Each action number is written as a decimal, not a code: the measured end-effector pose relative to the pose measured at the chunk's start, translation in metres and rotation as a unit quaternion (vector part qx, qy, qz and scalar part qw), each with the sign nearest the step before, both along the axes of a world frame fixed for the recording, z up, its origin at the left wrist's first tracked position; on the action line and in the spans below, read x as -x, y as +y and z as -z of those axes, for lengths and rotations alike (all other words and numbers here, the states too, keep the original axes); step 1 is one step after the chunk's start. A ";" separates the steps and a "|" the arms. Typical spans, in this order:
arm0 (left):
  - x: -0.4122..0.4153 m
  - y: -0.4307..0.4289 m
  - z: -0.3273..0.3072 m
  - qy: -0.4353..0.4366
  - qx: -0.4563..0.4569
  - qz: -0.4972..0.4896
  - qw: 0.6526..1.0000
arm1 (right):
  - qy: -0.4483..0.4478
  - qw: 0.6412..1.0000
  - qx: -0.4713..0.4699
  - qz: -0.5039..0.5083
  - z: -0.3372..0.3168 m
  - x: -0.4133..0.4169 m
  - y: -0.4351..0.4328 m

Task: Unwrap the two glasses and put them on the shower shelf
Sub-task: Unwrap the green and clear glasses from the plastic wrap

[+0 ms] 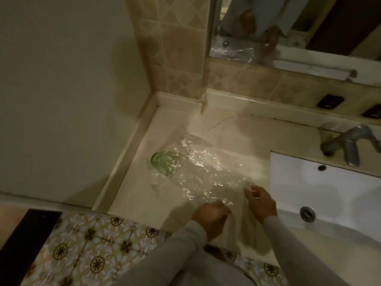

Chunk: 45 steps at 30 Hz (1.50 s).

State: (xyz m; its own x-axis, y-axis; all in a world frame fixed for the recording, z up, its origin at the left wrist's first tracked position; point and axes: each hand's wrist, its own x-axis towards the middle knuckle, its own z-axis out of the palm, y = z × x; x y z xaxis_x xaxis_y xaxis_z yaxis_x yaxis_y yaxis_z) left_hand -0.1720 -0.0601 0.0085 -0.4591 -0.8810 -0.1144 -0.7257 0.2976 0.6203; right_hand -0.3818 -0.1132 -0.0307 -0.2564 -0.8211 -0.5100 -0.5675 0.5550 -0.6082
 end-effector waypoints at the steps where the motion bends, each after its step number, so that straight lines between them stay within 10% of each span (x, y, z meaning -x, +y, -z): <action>1: -0.015 -0.016 -0.002 0.005 -0.028 -0.034 0.999 | -0.032 0.998 -0.017 0.043 0.003 -0.008 0.009; 13: -0.136 -0.250 -0.007 -0.191 -0.012 -0.029 0.981 | -0.332 0.885 -0.235 0.228 0.015 -0.129 0.110; 18: -0.106 -0.273 0.026 -0.138 -0.121 0.014 0.983 | -0.393 0.841 -0.183 0.325 0.013 -0.193 0.086; 25: -0.117 -0.264 0.060 -0.222 -0.043 0.024 0.974 | -0.443 0.813 -0.097 0.366 0.008 -0.222 0.024; 45: -0.190 -0.088 0.043 0.074 -0.273 -0.387 0.878 | -0.233 0.972 -0.013 0.004 0.015 -0.210 -0.049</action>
State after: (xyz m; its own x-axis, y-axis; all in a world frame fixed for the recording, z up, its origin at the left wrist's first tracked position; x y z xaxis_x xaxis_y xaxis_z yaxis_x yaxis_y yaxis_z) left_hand 0.0180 -0.1486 -0.0344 0.2081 -0.7680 -0.6057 -0.4794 -0.6199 0.6212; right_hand -0.1718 -0.1618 -0.0461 0.0011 -0.8059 -0.5921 -0.2302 0.5760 -0.7844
